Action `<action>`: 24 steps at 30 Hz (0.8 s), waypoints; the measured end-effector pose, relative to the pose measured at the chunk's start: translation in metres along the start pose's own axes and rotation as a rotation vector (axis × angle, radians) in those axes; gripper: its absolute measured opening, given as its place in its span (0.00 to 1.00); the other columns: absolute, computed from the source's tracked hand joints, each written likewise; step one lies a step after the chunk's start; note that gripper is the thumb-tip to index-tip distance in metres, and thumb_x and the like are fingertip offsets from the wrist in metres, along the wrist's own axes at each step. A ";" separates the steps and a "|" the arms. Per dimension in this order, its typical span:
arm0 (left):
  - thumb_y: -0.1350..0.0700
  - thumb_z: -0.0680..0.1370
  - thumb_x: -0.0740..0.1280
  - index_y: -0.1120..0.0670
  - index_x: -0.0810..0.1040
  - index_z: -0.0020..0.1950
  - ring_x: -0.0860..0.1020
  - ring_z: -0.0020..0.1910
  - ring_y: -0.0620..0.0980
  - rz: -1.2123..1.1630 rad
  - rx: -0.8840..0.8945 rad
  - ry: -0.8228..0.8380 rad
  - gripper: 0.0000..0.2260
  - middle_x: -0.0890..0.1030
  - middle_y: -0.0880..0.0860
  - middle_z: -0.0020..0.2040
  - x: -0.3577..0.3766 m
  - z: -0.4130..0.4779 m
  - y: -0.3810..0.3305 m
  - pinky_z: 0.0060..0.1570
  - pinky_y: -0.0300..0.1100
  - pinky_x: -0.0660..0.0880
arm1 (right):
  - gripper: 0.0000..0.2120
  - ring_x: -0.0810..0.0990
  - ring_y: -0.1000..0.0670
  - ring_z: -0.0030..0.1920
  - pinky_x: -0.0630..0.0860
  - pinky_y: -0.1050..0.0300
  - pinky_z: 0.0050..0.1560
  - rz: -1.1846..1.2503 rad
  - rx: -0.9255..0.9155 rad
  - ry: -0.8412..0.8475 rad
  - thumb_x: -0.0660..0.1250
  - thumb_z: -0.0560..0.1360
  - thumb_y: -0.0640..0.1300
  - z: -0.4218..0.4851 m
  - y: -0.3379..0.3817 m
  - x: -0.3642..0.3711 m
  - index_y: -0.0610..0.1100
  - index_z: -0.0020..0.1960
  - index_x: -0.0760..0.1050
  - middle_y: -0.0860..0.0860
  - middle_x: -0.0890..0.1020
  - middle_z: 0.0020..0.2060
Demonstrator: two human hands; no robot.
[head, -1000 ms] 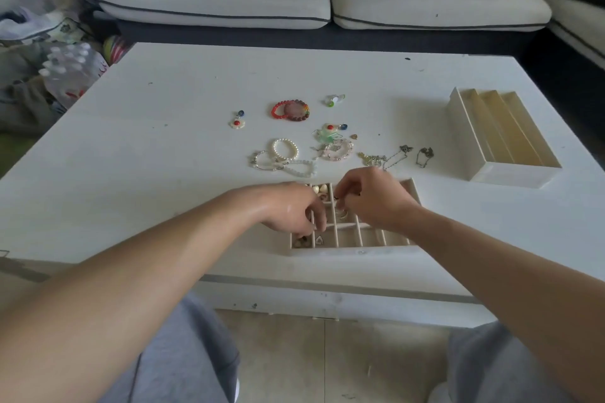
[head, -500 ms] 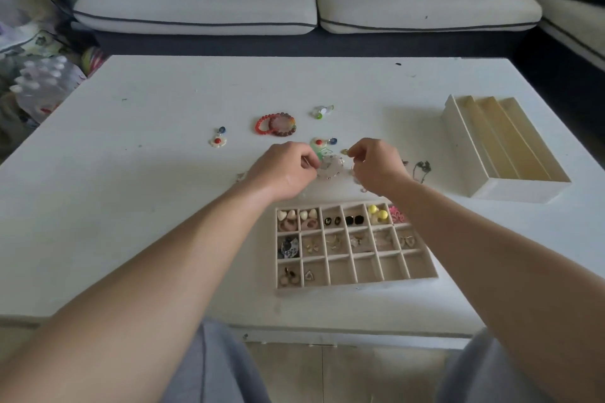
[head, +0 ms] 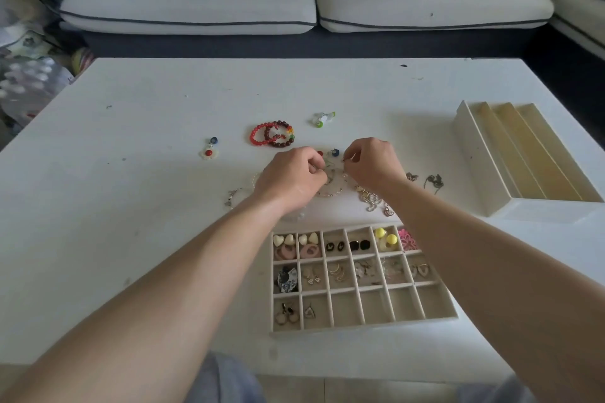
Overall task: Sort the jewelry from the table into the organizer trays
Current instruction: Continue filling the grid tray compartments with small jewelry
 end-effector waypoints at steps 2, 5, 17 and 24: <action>0.55 0.77 0.67 0.47 0.81 0.55 0.80 0.49 0.46 -0.012 -0.006 -0.008 0.08 0.79 0.40 0.44 -0.002 -0.001 0.002 0.54 0.46 0.78 | 0.10 0.80 0.48 0.43 0.75 0.57 0.39 -0.009 -0.003 0.002 0.65 0.73 0.38 -0.001 0.001 -0.001 0.48 0.49 0.82 0.50 0.81 0.44; 0.55 0.77 0.67 0.47 0.81 0.55 0.80 0.49 0.46 -0.013 -0.010 -0.006 0.08 0.79 0.41 0.44 -0.003 -0.003 0.003 0.54 0.45 0.78 | 0.08 0.80 0.48 0.42 0.73 0.59 0.36 -0.031 -0.015 -0.003 0.64 0.75 0.39 -0.001 0.003 -0.001 0.46 0.46 0.82 0.50 0.82 0.43; 0.56 0.77 0.67 0.47 0.81 0.52 0.80 0.49 0.46 0.002 0.013 0.004 0.07 0.80 0.41 0.44 0.001 -0.005 0.002 0.55 0.47 0.78 | 0.05 0.79 0.49 0.38 0.69 0.59 0.33 -0.163 -0.047 0.057 0.69 0.80 0.46 -0.014 0.006 -0.013 0.46 0.46 0.81 0.50 0.81 0.41; 0.57 0.79 0.68 0.49 0.80 0.63 0.80 0.56 0.43 -0.147 0.123 -0.005 0.13 0.83 0.45 0.57 0.002 -0.016 -0.009 0.60 0.39 0.75 | 0.10 0.78 0.51 0.33 0.71 0.60 0.34 0.251 -0.068 0.258 0.68 0.80 0.46 -0.044 0.027 -0.042 0.44 0.42 0.80 0.50 0.82 0.32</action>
Point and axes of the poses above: each hand's wrist, its own z-axis towards the middle knuckle, its own x-axis out of the palm, y = z × x, the point moved 2 cm from there along z, towards the middle knuckle
